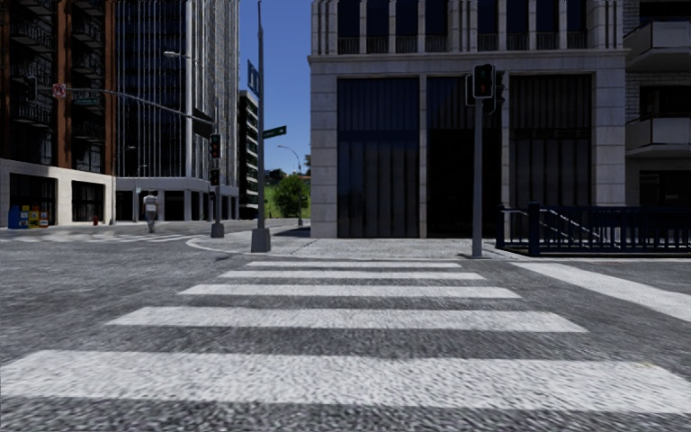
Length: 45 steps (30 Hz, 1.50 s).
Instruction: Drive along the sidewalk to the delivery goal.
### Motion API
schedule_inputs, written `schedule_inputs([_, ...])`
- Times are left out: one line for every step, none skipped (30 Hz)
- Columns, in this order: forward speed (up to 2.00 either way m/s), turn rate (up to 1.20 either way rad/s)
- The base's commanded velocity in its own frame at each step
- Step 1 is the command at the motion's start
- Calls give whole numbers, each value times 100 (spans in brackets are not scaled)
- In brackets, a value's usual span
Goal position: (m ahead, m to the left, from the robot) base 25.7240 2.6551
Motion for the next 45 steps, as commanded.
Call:
schedule_inputs([200,-112])
schedule_inputs([200,-116])
schedule_inputs([200,-106])
schedule_inputs([200,-20])
schedule_inputs([200,-3])
schedule_inputs([200,0])
schedule_inputs([200,0])
schedule_inputs([200,0])
schedule_inputs([200,0])
schedule_inputs([200,0])
schedule_inputs([200,0])
schedule_inputs([200,0])
schedule_inputs([200,0])
schedule_inputs([200,0])
schedule_inputs([200,0])
schedule_inputs([200,0])
schedule_inputs([200,0])
schedule_inputs([200,0])
schedule_inputs([200,0])
schedule_inputs([200,0])
schedule_inputs([200,0])
schedule_inputs([200,0])
schedule_inputs([200,0])
schedule_inputs([200,0])
schedule_inputs([200,0])
schedule_inputs([200,0])
schedule_inputs([200,0])
schedule_inputs([200,0])
schedule_inputs([200,0])
schedule_inputs([200,0])
schedule_inputs([200,0])
schedule_inputs([200,0])
schedule_inputs([200,0])
schedule_inputs([200,0])
schedule_inputs([200,0])
schedule_inputs([200,0])
schedule_inputs([200,0])
schedule_inputs([200,0])
schedule_inputs([200,0])
schedule_inputs([200,0])
schedule_inputs([200,0])
schedule_inputs([200,0])
schedule_inputs([200,0])
schedule_inputs([200,0])
schedule_inputs([200,0])
